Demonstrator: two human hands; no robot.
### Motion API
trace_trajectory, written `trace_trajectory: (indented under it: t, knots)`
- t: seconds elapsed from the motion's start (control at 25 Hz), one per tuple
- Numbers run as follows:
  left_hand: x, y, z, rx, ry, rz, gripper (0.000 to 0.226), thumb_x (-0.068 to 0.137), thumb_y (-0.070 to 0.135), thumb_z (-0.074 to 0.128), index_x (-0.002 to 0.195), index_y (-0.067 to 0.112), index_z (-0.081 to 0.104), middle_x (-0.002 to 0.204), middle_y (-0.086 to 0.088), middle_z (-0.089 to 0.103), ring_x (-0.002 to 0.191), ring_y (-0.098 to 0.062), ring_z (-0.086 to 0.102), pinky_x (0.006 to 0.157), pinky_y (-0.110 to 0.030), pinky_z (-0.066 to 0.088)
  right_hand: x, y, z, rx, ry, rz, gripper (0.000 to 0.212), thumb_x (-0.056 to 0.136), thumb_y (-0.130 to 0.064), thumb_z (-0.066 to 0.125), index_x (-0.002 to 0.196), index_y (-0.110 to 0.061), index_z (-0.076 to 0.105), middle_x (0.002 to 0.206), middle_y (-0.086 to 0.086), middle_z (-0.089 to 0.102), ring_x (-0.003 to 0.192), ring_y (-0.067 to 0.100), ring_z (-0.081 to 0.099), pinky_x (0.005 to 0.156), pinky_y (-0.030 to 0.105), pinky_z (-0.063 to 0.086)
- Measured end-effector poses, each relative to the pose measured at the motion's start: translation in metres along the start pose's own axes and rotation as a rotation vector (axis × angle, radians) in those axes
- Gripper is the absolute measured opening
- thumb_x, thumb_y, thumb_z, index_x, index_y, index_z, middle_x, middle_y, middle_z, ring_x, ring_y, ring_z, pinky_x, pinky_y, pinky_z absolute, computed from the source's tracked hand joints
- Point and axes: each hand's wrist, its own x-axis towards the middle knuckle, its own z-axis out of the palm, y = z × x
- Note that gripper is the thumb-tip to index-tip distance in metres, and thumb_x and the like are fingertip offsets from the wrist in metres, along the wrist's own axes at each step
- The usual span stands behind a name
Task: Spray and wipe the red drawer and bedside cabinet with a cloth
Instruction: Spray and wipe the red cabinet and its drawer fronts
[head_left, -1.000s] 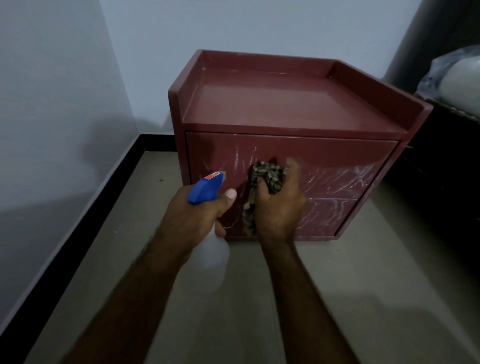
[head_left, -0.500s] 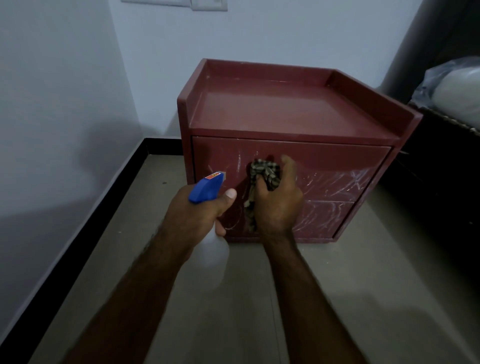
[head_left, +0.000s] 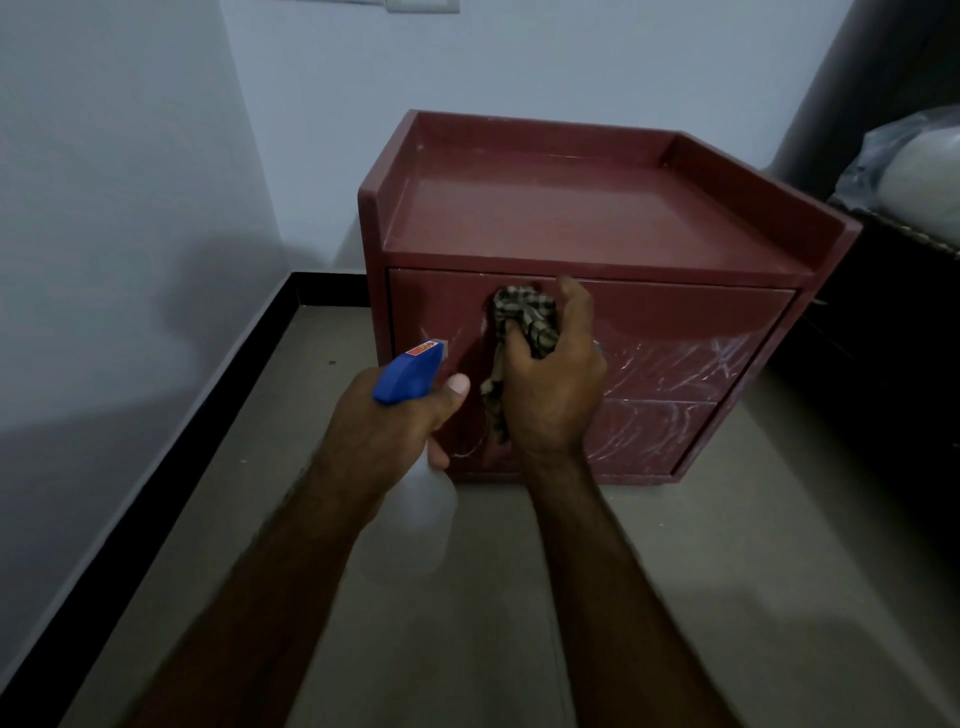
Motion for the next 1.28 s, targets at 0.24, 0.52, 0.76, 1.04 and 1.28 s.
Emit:
trace_trajectory:
  t: [0.24,0.52,0.76,1.04,1.28]
  knots:
    - [-0.001,0.003,0.002,-0.008,0.002,-0.006,0.039,0.09,0.048,0.069,0.09,0.01,0.064,0.062,-0.004,0.071,0.056,-0.019,0.07,0.065,-0.023,0.043,-0.012,0.006,-0.001,-0.014,-0.12,0.02,0.056,0.093,-0.016,0.074,0.145,-0.023,0.055,0.114,0.001,0.076,0.099,0.02,0.073,0.088,0.04,0.06]
    - [-0.001,0.003,-0.004,-0.012,0.007,-0.028,0.041,0.092,0.046,0.068,0.092,0.006,0.063,0.058,-0.004,0.069,0.063,-0.022,0.071,0.065,-0.019,0.04,-0.004,-0.003,0.005,0.001,-0.053,-0.04,0.06,0.09,-0.02,0.076,0.144,-0.029,0.054,0.105,-0.002,0.077,0.089,0.014,0.073,0.079,0.028,0.058]
    - [0.001,0.003,-0.007,0.004,0.017,-0.048,0.036,0.093,0.045,0.067,0.096,0.009,0.063,0.058,0.002,0.069,0.057,-0.019,0.07,0.064,-0.02,0.04,-0.022,0.017,0.002,-0.039,-0.137,0.006,0.056,0.091,-0.013,0.076,0.144,-0.02,0.059,0.114,0.003,0.077,0.1,0.022,0.074,0.089,0.03,0.056]
    - [0.006,0.0,0.001,0.02,0.063,-0.029,0.034,0.092,0.047,0.069,0.091,0.013,0.063,0.067,0.0,0.07,0.053,-0.014,0.07,0.062,-0.024,0.043,-0.005,0.01,0.0,-0.02,-0.044,-0.022,0.057,0.09,-0.02,0.077,0.142,-0.03,0.057,0.108,-0.006,0.076,0.087,0.004,0.065,0.079,0.022,0.051]
    - [0.012,0.001,-0.001,0.143,-0.078,0.032,0.049,0.094,0.05,0.066,0.091,0.001,0.062,0.074,-0.015,0.072,0.06,-0.017,0.07,0.068,-0.027,0.049,-0.012,0.029,-0.008,-0.027,-0.111,0.002,0.058,0.091,-0.016,0.077,0.144,-0.025,0.058,0.116,0.001,0.076,0.099,0.017,0.072,0.085,0.025,0.053]
